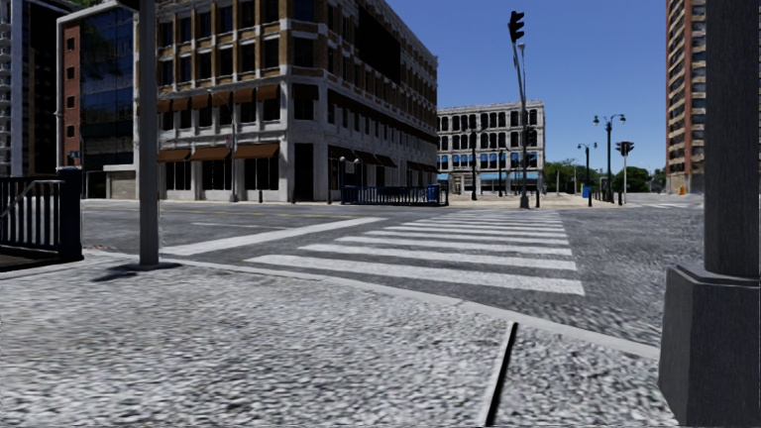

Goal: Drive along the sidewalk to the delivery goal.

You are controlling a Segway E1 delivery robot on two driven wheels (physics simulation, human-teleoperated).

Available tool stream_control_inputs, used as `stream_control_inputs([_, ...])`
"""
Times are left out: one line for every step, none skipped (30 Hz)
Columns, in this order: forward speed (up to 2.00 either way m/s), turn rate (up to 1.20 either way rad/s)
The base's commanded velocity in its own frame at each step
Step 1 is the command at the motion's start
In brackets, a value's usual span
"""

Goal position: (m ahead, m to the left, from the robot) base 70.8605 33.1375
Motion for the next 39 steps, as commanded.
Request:
stream_control_inputs([2.0, 0.0])
stream_control_inputs([2.0, -0.16])
stream_control_inputs([2.0, -0.27])
stream_control_inputs([2.0, -0.34])
stream_control_inputs([2.0, -0.34])
stream_control_inputs([2.0, -0.37])
stream_control_inputs([2.0, -0.38])
stream_control_inputs([2.0, -0.44])
stream_control_inputs([2.0, -0.44])
stream_control_inputs([2.0, -0.48])
stream_control_inputs([2.0, -0.49])
stream_control_inputs([2.0, -0.49])
stream_control_inputs([2.0, -0.49])
stream_control_inputs([2.0, -0.49])
stream_control_inputs([2.0, -0.49])
stream_control_inputs([2.0, -0.49])
stream_control_inputs([2.0, -0.49])
stream_control_inputs([2.0, -0.49])
stream_control_inputs([2.0, -0.49])
stream_control_inputs([2.0, -0.49])
stream_control_inputs([2.0, -0.49])
stream_control_inputs([2.0, -0.49])
stream_control_inputs([2.0, -0.49])
stream_control_inputs([2.0, -0.49])
stream_control_inputs([2.0, -0.49])
stream_control_inputs([2.0, -0.49])
stream_control_inputs([2.0, -0.49])
stream_control_inputs([2.0, -0.49])
stream_control_inputs([2.0, -0.49])
stream_control_inputs([2.0, -0.49])
stream_control_inputs([2.0, -0.49])
stream_control_inputs([2.0, -0.49])
stream_control_inputs([2.0, -0.48])
stream_control_inputs([2.0, -0.3])
stream_control_inputs([2.0, -0.3])
stream_control_inputs([2.0, 0.0])
stream_control_inputs([1.95, 0.0])
stream_control_inputs([1.77, 0.0])
stream_control_inputs([1.48, 0.0])
